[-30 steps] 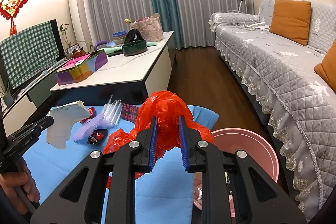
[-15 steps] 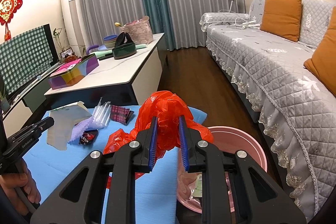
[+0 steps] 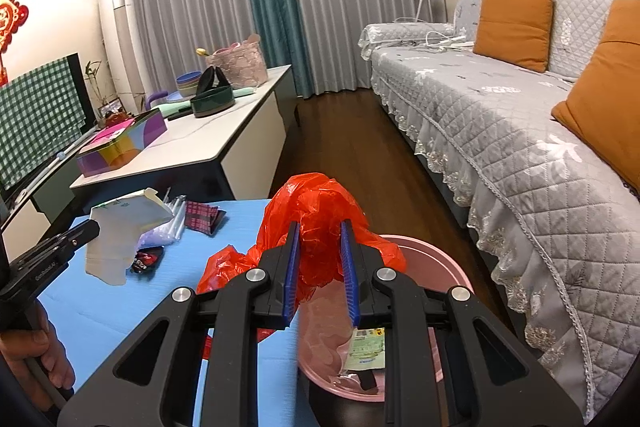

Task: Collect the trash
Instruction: 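Carry the white paper bag and red bag in both tools over the pink bin, then open both tools to drop the paper bag and red bag into the pink bin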

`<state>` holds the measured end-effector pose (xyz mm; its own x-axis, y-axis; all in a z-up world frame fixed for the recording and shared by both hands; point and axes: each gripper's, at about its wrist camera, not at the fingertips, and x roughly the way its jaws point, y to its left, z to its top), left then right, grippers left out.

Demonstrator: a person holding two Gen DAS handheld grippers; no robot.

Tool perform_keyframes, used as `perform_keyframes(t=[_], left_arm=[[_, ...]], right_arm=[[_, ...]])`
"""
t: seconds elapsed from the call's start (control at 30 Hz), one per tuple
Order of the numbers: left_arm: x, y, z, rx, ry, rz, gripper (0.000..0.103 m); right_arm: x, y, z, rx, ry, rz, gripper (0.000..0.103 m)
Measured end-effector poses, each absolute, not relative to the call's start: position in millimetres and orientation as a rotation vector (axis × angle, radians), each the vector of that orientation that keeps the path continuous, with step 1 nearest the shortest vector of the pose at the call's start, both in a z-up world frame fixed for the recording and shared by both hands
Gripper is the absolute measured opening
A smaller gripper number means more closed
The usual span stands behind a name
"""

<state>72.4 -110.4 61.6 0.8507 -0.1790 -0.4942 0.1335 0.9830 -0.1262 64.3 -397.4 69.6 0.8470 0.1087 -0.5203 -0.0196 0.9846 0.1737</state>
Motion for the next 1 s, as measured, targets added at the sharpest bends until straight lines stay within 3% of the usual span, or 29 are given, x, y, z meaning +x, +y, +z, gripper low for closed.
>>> perform_keyframes(t=[1.0], left_arm=[[126,-218,52,-0.143,0.624,-0.430,0.006]], right_arm=[[80,-446,36,0.175,0.618,-0.073,0.020]])
